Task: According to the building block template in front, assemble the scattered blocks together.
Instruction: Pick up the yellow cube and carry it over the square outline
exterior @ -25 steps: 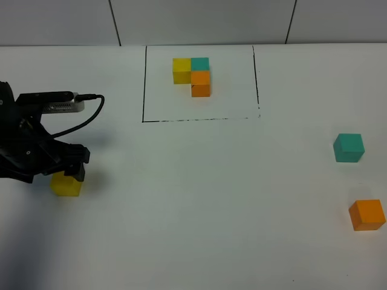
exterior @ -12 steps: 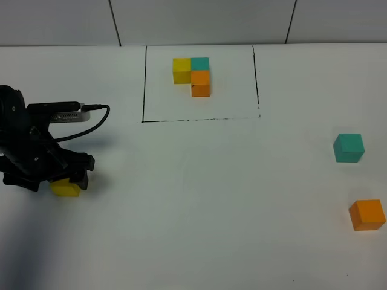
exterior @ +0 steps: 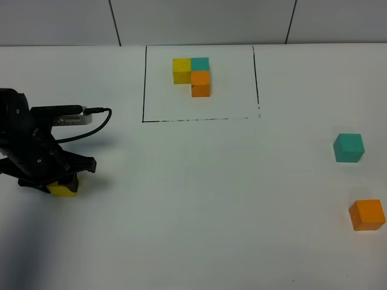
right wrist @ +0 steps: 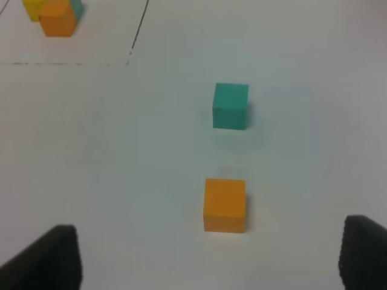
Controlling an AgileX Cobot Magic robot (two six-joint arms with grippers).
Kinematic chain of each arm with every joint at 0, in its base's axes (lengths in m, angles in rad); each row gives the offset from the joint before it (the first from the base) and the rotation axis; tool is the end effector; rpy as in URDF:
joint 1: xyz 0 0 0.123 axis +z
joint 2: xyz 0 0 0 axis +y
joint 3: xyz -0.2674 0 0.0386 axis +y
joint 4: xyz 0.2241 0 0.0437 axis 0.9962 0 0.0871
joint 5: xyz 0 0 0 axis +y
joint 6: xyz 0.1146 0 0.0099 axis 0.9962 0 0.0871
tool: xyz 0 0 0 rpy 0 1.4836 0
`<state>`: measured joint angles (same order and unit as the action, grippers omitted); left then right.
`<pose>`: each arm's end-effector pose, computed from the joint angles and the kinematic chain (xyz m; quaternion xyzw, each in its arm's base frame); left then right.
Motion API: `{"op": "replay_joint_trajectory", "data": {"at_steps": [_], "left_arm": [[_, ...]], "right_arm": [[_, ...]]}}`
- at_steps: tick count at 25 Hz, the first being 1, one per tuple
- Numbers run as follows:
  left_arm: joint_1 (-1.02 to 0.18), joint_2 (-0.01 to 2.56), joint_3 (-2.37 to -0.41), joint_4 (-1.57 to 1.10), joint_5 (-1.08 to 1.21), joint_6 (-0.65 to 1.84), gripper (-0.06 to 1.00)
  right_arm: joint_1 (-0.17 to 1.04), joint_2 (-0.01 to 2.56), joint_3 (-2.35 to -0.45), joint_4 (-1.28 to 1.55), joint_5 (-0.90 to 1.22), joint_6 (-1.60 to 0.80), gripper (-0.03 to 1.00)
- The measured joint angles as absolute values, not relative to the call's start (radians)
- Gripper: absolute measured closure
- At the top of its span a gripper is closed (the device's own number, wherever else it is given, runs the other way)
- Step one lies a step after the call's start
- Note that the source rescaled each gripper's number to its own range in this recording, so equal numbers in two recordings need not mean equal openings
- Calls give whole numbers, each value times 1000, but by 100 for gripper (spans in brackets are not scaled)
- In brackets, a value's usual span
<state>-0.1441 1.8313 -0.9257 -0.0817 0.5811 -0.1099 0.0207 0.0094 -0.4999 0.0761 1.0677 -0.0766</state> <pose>0.2947 -0.0480 0.1089 -0.0151 0.9959 -0.0359 0.0816 0.0112 0.0079 0.2542 -0.0431 0.8558 0.0236 0.5150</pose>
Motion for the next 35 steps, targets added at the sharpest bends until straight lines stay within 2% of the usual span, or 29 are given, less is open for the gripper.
{"op": "replay_joint_trajectory", "data": {"at_steps": [5,11,19,26,35], "left_arm": [[-144,1835,-969,-82,627,-82,94],[-180,1835,-1143,-81,813,78,94],[-341,1930,-1385,-33,988,423,94],[-503,2099,-1611,48,1084,569,94],[-596,2223,-1831,49,1129,742,94]], "right_arm": [[21,9,-500,76,1068,-77,24],[21,9,-500,76,1068,-77,24],[21,9,-500,76,1068,-77,24],[21,9,-500,76,1068,-77,24],[21,9,-500,76,1068,-77,24]]}}
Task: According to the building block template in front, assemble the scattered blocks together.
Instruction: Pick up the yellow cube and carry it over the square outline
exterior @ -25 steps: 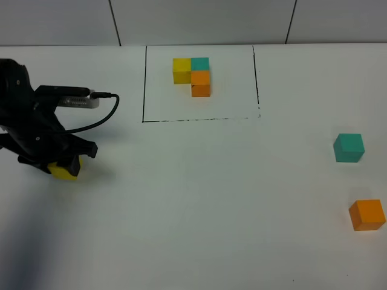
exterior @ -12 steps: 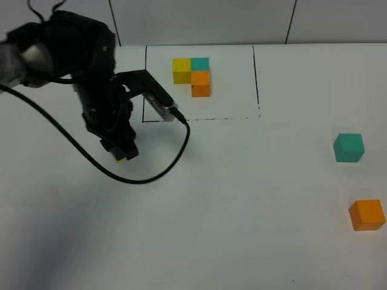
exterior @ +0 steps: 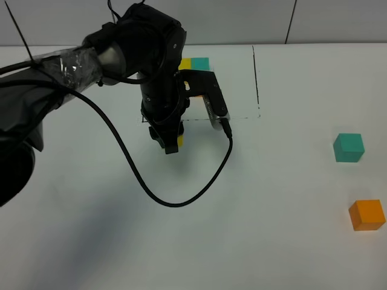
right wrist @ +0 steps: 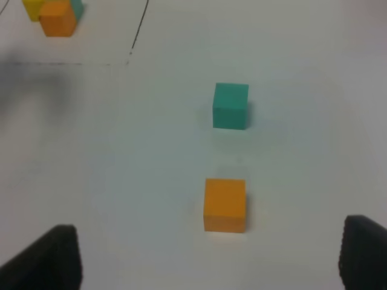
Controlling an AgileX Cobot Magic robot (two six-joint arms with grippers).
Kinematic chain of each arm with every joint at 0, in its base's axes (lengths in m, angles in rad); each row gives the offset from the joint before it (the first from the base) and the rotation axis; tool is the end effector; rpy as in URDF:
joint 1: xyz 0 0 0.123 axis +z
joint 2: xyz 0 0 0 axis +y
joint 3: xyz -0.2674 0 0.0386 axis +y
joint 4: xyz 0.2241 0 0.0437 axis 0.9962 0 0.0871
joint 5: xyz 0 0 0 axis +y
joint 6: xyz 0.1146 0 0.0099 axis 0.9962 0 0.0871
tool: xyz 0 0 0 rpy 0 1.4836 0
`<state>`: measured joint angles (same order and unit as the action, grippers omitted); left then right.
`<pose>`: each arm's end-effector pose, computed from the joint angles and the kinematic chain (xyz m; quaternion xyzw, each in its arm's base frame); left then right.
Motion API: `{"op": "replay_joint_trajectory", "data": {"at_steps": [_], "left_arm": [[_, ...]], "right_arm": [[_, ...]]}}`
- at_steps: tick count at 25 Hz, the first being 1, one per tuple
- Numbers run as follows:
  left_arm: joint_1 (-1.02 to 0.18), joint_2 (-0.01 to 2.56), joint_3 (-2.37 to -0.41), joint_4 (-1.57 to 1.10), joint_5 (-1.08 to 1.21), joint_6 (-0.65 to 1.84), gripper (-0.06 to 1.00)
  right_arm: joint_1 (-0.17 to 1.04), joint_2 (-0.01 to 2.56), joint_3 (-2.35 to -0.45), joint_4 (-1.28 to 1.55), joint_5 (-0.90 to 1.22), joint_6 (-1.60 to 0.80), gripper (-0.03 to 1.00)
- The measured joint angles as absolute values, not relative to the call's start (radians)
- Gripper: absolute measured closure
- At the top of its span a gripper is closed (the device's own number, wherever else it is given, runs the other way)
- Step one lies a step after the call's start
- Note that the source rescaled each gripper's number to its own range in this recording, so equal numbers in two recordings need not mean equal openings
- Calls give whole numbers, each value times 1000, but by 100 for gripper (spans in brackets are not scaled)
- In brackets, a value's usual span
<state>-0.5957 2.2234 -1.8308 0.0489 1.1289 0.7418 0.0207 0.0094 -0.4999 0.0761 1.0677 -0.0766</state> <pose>0.3608 -0.2384 0.1528 0.6254 0.7770 0.0277 0.0663 0.0112 0.0079 0.2542 -0.0431 0.8558 0.0236 0.5150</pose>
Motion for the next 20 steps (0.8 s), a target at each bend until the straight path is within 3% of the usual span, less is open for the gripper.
{"op": "replay_joint_trajectory", "data": {"at_steps": [20], "left_arm": [[-612,2381,-2014,0,1129,872,94]], "right_arm": [[21,9,-500,76,1069,-77,24]]}}
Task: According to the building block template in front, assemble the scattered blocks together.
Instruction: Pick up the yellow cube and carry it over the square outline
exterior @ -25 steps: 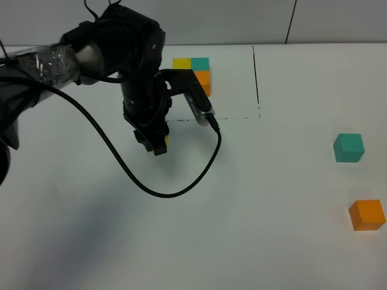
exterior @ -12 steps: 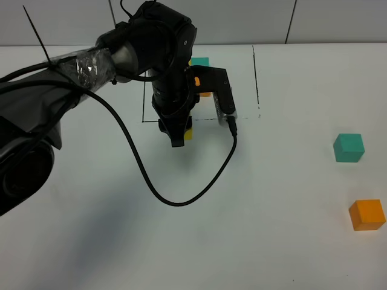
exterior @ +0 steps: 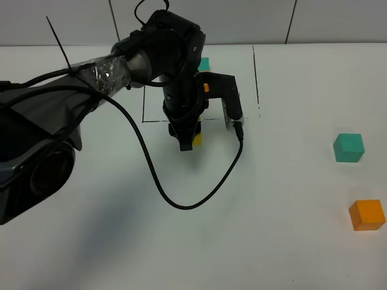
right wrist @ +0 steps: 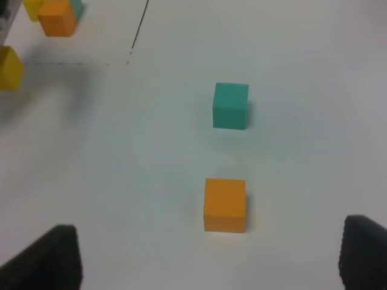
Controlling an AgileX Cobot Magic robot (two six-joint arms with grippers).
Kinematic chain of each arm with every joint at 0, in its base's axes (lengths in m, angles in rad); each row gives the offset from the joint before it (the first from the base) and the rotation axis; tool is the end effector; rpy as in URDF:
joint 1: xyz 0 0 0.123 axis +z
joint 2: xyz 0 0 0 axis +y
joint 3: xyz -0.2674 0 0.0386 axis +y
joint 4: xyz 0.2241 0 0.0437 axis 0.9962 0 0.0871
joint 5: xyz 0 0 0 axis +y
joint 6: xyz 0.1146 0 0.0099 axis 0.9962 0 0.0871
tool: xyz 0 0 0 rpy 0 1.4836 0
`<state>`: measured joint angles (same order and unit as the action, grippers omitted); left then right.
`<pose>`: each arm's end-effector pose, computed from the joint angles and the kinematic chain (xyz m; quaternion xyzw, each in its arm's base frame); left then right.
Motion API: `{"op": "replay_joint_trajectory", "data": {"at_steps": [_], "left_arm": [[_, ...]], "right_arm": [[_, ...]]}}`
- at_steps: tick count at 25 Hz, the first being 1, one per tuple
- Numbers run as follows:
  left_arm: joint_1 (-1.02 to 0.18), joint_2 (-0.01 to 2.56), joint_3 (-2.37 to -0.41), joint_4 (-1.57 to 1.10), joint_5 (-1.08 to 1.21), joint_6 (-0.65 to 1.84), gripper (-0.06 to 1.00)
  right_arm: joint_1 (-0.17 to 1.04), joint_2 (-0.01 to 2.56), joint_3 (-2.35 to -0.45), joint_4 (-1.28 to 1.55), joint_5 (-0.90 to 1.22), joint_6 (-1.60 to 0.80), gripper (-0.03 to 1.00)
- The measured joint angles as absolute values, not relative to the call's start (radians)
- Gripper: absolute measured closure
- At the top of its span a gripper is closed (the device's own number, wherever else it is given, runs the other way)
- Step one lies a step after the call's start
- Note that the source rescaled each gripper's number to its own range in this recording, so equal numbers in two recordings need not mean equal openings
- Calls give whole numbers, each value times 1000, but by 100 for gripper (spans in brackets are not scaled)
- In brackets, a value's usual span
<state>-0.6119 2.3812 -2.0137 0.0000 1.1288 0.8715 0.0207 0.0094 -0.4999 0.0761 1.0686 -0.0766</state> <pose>0.3795 -0.2663 0.1260 0.6733 0.7349 0.0105 0.0801 0.0111 0.0079 0.2541 -0.0431 0.8560 0.0236 0.5146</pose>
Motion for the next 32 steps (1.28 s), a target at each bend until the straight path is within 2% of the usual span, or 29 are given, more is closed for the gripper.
{"op": "replay_joint_trajectory", "data": {"at_steps": [32], "left_arm": [[-631,2436,-2023,-28,1101,890,94]], "right_arm": [[21,9,-500,76,1069,-77,24]]}}
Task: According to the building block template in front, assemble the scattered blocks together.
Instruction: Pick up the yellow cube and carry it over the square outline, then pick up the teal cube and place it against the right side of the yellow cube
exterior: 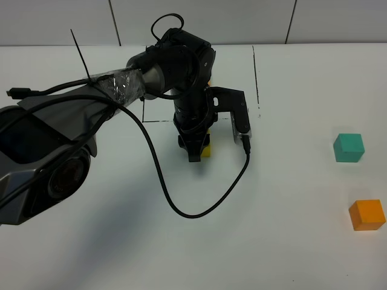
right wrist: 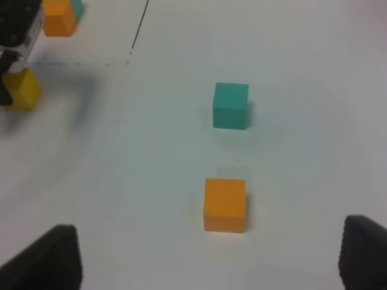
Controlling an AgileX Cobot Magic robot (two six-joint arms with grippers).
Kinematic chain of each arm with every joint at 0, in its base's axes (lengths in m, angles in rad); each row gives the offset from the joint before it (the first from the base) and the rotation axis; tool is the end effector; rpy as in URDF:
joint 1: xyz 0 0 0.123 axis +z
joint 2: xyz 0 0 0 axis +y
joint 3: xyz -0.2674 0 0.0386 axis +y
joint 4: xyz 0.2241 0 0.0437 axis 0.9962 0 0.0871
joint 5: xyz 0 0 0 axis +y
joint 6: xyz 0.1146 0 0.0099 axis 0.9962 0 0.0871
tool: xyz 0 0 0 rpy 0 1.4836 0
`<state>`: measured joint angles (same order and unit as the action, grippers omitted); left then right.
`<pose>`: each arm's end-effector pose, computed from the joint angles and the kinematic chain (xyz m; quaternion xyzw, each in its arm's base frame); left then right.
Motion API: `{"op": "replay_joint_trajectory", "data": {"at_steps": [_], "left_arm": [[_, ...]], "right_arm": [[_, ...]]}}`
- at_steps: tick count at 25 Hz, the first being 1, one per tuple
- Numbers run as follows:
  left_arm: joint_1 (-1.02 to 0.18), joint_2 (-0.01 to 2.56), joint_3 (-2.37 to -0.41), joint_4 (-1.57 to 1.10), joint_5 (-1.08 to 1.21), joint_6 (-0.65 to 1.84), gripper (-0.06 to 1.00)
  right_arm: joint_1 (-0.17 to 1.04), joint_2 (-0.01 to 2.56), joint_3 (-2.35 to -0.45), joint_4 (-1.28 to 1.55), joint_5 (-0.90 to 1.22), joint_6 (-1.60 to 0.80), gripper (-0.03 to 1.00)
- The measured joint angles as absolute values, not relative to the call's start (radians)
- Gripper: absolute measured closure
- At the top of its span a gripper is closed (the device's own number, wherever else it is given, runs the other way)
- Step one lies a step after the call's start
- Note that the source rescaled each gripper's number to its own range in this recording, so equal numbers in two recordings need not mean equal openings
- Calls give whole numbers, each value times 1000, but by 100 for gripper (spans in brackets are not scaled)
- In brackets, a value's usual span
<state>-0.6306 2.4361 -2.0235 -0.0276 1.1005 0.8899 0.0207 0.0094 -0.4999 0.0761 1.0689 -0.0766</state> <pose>0.3763 -0.2782 0.1034 0.6834 0.7264 -0.0033 0.0734 0.0111 0.0079 0.2541 -0.0431 0.8561 0.0236 0.5145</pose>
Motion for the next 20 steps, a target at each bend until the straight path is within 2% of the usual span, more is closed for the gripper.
{"op": "replay_joint_trajectory", "data": {"at_steps": [2,3,8,10,12,14,20], "left_arm": [[-631,2436,-2023,-28,1097,892,89],[-631,2437,-2023,-28,1090,892,80],[-631,2445,-2023,-28,1091,892,19],[-631,2445,-2023,-27,1110,888,4],[-632,2431,-2023,-24,1121,874,-3],[-632,2405,-2023,-17,1125,860,-5],[-598,2287,-2023,20,1116,744,-6]], "right_arm": [[21,9,-500,76,1069,-77,24],[21,9,-500,76,1069,-77,24],[21,9,-500,76,1069,-77,24],[21,9,-500,76,1069,-77,24],[21,9,-500,76,1069,-77,24],[21,9,-500,76,1069,-77,24],[21,9,-500,76,1069,-77,24]]}}
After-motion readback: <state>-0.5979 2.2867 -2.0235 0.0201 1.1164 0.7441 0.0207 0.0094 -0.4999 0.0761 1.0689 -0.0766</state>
